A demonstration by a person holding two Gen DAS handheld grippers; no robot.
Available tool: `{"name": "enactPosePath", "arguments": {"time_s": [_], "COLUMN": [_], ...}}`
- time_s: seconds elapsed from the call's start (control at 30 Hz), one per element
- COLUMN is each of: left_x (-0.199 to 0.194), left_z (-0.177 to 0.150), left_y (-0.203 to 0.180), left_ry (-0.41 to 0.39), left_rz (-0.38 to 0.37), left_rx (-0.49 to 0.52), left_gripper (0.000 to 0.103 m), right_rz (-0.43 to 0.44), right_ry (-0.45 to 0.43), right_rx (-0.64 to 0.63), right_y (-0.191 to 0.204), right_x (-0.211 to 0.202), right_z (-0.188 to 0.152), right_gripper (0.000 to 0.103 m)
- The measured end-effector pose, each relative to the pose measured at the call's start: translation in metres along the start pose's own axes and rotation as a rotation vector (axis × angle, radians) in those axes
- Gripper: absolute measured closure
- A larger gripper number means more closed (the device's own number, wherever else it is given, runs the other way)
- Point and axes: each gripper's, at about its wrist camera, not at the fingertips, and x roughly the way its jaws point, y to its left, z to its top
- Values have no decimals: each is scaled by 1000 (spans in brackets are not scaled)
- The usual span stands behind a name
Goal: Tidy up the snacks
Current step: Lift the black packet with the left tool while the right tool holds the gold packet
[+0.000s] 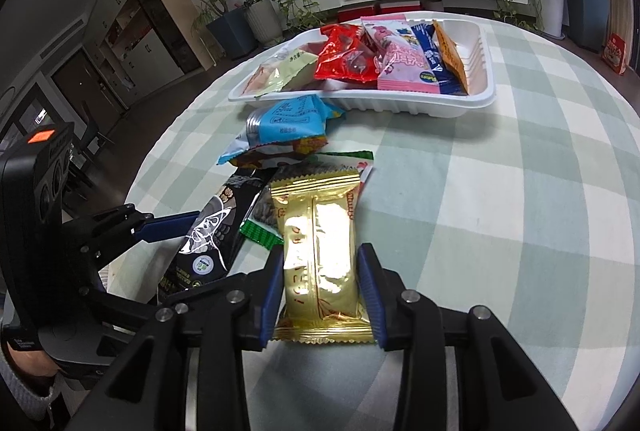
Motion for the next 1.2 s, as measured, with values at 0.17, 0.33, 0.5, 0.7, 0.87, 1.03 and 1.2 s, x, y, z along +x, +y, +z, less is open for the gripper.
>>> {"name": "enactPosePath", "arguments": {"time_s": [0.17, 0.33, 0.5, 0.7, 0.87, 1.03, 1.2], "left_x": [-2, -3, -5, -10, -14, -19, -27], "left_z": [-3, -2, -1, -2, -5, -9, -12], "left_y": [3, 10, 16, 33, 35, 35, 35], "left_ry": [-15, -15, -18, -21, -24, -27, -37], "left_rz": [6, 0, -12, -82, -100, -111, -121], "left_rx": [-10, -5, -30, -115, -115, -109, -103], "left_gripper": [49, 57, 67, 78, 81, 83, 86], "right_rz": [-10, -58, -73, -57, -18, 20, 42], "right_ry": [-2, 2, -3, -19, -19, -22, -23], "right_rx": [-12, -67, -75, -64, -32, 11, 52], "right_y": [2, 10, 10, 9, 5, 1, -4], "right_x": [0, 2, 1, -6, -10, -14, -20], "right_z": [0, -2, -3, -4, -3, -4, -9], "right_gripper": [57, 59, 68, 69, 69, 69, 69]}}
